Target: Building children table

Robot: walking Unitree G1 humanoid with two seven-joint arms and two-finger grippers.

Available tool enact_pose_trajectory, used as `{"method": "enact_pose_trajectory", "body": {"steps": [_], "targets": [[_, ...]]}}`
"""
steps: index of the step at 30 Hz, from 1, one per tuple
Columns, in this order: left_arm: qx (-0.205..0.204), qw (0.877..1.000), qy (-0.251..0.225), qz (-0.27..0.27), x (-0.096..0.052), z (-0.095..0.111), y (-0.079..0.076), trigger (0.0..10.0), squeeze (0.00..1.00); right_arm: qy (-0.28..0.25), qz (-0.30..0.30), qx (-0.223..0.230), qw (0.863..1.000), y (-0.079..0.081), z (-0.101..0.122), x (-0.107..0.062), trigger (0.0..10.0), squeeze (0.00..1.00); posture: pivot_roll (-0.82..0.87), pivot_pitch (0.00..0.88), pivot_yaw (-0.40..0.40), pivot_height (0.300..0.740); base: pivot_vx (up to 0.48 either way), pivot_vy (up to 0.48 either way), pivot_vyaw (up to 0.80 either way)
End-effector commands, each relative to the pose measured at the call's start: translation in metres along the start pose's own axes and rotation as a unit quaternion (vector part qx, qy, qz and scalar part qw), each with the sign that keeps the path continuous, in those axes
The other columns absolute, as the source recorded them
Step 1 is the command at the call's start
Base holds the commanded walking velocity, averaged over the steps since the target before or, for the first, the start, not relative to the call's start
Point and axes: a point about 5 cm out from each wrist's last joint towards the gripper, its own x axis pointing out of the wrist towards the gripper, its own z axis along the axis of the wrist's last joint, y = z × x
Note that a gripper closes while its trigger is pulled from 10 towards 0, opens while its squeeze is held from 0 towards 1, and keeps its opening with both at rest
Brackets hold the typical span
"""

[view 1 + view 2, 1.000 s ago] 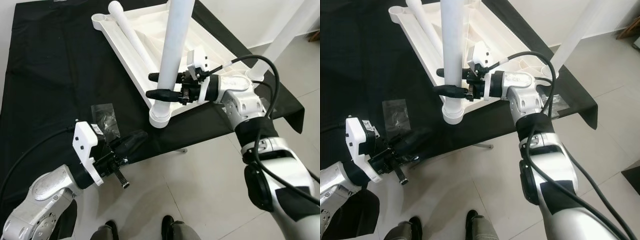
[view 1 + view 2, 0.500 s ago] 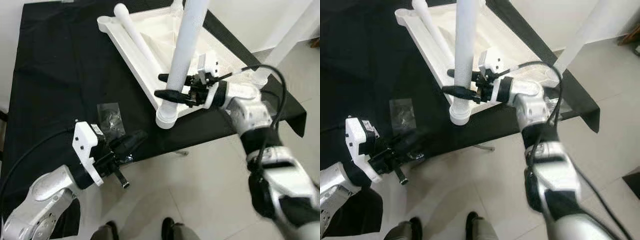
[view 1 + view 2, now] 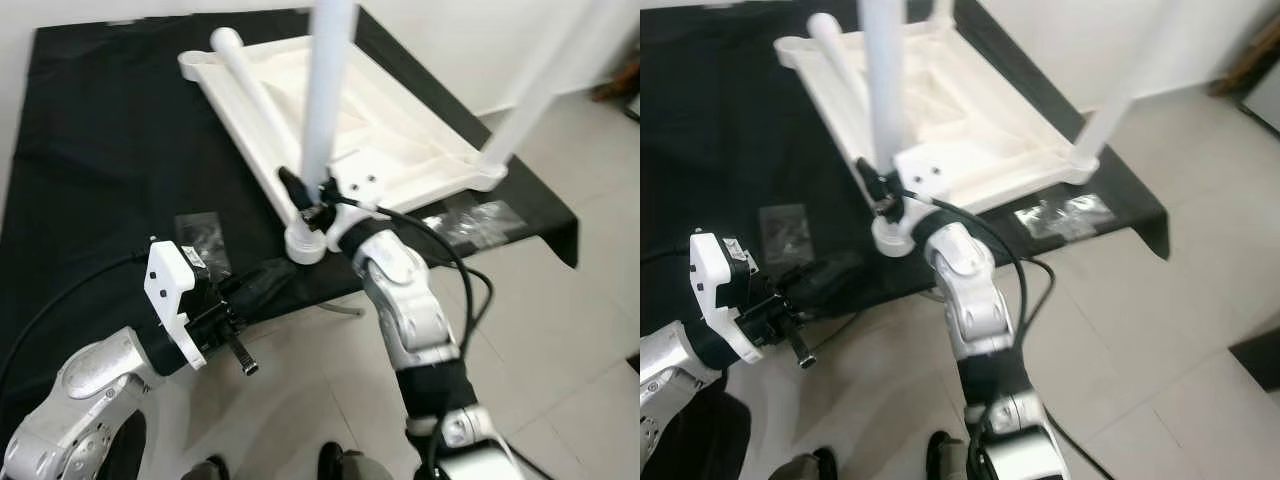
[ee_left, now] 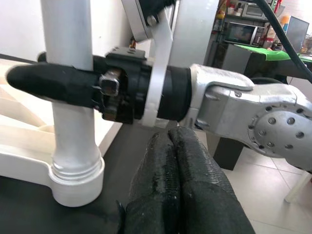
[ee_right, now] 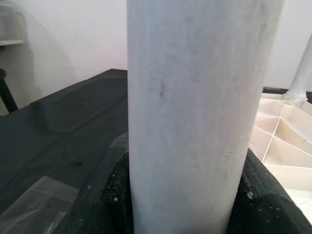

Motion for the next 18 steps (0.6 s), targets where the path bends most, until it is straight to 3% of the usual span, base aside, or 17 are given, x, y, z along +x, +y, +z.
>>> {"method": "enact_pose_trajectory", "body": {"steps": [1,2,6,10,11,12,15,18], "targets": [[-0.004,1.0,0.004,-0.001,-0.001,-0.005,-0.001,10.0,0.0,0.078,0.008,0.005,0.997,0.001,-0.027,-0.002,10.0,0.16,0.06,0.276,-0.112,0.74,0.0,0.0,0.0],[-0.002,1.0,0.003,-0.001,0.0,-0.004,0.0,10.0,0.0,0.063,0.043,0.014,0.997,-0.004,-0.02,0.001,10.0,1.0,0.06,0.275,-0.112,0.74,0.0,0.0,0.0],[-0.001,1.0,0.003,-0.001,0.0,-0.004,0.0,10.0,0.0,0.058,0.06,0.01,0.996,-0.003,-0.009,-0.001,10.0,1.0,0.06,0.275,-0.112,0.74,0.0,0.0,0.0],[0.001,1.0,0.007,-0.001,0.0,-0.006,0.0,10.0,0.0,0.031,0.124,0.003,0.992,-0.01,0.005,0.002,10.0,1.0,0.06,0.271,-0.114,0.74,0.0,0.0,0.0],[0.002,1.0,0.008,-0.001,0.0,-0.006,0.0,10.0,0.0,0.008,0.225,-0.011,0.974,-0.012,0.016,0.002,10.0,0.0,0.06,0.265,-0.113,0.74,0.0,0.0,0.0],[0.002,1.0,0.008,-0.001,0.0,-0.006,0.0,10.0,0.0,0.008,0.225,-0.011,0.974,-0.012,0.016,0.002,10.0,0.0,0.06,0.265,-0.113,0.74,0.0,0.0,0.0],[0.004,1.0,0.005,0.0,0.001,-0.005,0.001,10.0,0.0,-0.003,0.335,-0.03,0.942,-0.021,0.023,0.0,10.0,0.0,0.07,0.259,-0.116,0.74,0.0,0.0,0.0],[0.006,1.0,0.005,0.001,0.001,-0.005,0.002,10.0,0.0,-0.007,0.375,-0.029,0.926,-0.027,0.027,0.0,10.0,0.0,0.08,0.257,-0.115,0.74,0.0,0.0,0.0]]}}
